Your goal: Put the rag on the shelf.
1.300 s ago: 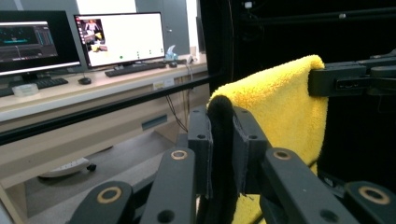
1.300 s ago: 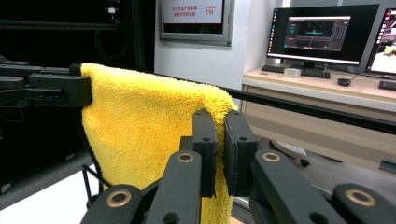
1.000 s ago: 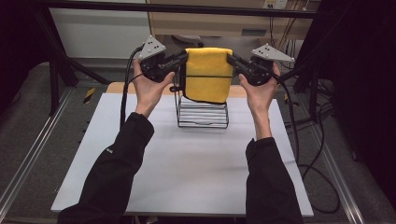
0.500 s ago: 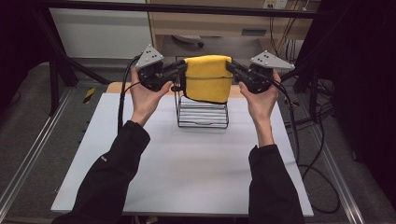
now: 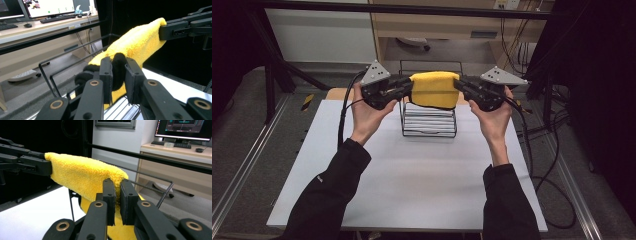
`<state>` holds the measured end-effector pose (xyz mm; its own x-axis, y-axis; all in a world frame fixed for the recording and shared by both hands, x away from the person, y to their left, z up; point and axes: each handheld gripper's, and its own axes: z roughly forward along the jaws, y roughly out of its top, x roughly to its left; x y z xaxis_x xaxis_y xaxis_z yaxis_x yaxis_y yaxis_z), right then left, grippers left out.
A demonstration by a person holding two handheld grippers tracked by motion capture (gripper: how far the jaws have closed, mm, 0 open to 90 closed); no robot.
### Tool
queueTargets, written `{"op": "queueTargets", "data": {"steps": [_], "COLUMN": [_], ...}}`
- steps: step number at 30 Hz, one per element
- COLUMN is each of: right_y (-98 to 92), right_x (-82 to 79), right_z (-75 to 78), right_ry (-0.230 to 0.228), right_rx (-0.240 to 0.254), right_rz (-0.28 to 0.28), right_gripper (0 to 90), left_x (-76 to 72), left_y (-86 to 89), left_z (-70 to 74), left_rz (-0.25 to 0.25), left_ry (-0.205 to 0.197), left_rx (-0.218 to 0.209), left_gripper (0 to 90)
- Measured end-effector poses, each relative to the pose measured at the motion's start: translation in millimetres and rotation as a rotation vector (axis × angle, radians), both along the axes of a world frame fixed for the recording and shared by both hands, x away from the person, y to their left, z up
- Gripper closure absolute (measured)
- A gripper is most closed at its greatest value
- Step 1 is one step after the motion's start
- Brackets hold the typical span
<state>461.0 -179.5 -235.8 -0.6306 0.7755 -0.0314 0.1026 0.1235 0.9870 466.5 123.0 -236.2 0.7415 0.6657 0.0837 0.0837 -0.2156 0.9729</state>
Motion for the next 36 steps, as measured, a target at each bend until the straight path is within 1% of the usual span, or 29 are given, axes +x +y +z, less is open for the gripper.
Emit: {"op": "queueTargets", "data": {"steps": [4, 8, 11, 13, 15, 17, 18, 20, 21, 23, 25, 30, 32, 36], "right_y": [0.3, -0.1, -1.4, -2.3, -2.9, -3.9, -4.2, -4.2, -3.9, -3.4, -3.9, -5.5, -6.0, -5.6], "right_x": [-1.6, -1.7, -1.1, -0.6, -0.6, -0.4, -0.3, -0.4, -0.3, -0.2, -0.2, -2.1, -3.3, -6.0], "right_z": [-5.2, -12.1, -18.1, -20.9, -22.9, -24.5, -25.0, -26.9, -28.0, -30.1, -31.5, -33.2, -33.2, -31.9], "right_ry": [0.015, 0.036, 0.046, 0.048, 0.048, 0.050, 0.049, 0.050, 0.047, 0.047, 0.046, 0.046, 0.047, 0.061], "right_rx": [-0.019, -0.021, -0.019, -0.014, -0.011, -0.010, -0.010, -0.016, -0.023, -0.023, -0.020, -0.025, -0.024, -0.011], "right_rz": [0.009, 0.015, 0.017, 0.021, 0.023, 0.026, 0.028, 0.031, 0.033, 0.032, 0.034, 0.041, 0.047, 0.058], "right_gripper": [83.9, 83.6, 83.5, 83.4, 83.3, 83.2, 83.1, 82.7, 82.5, 82.1, 81.7, 79.1, 76.3, 70.2], "left_x": [-0.8, -1.2, -1.8, -3.1, -5.4, -7.7, -9.1, -9.9, -9.3, -5.9, -1.8, 6.0, 8.6, 11.9], "left_y": [0.7, 0.7, 0.1, 1.0, 2.5, 4.3, 5.7, 7.2, 6.9, 4.3, 0.5, -8.5, -10.5, -13.8], "left_z": [-9.2, -17.1, -18.9, -17.1, -13.2, -8.7, -4.9, 1.2, 3.3, 3.7, -0.1, -13.7, -18.9, -25.9], "left_rz": [-0.004, -0.009, -0.013, -0.019, -0.025, -0.027, -0.032, -0.027, -0.020, -0.013, -0.012, -0.004, 0.002, 0.016], "left_ry": [0.018, 0.032, 0.036, 0.041, 0.054, 0.057, 0.056, 0.053, 0.055, 0.076, 0.111, 0.165, 0.174, 0.173], "left_rx": [0.003, 0.002, 0.004, 0.001, -0.007, -0.024, -0.046, -0.062, -0.060, -0.058, -0.050, -0.008, 0.008, 0.037], "left_gripper": [76.7, 75.3, 74.0, 72.4, 68.8, 65.3, 64.7, 64.7, 65.5, 69.3, 74.8, 86.3, 89.7, 89.8]}}
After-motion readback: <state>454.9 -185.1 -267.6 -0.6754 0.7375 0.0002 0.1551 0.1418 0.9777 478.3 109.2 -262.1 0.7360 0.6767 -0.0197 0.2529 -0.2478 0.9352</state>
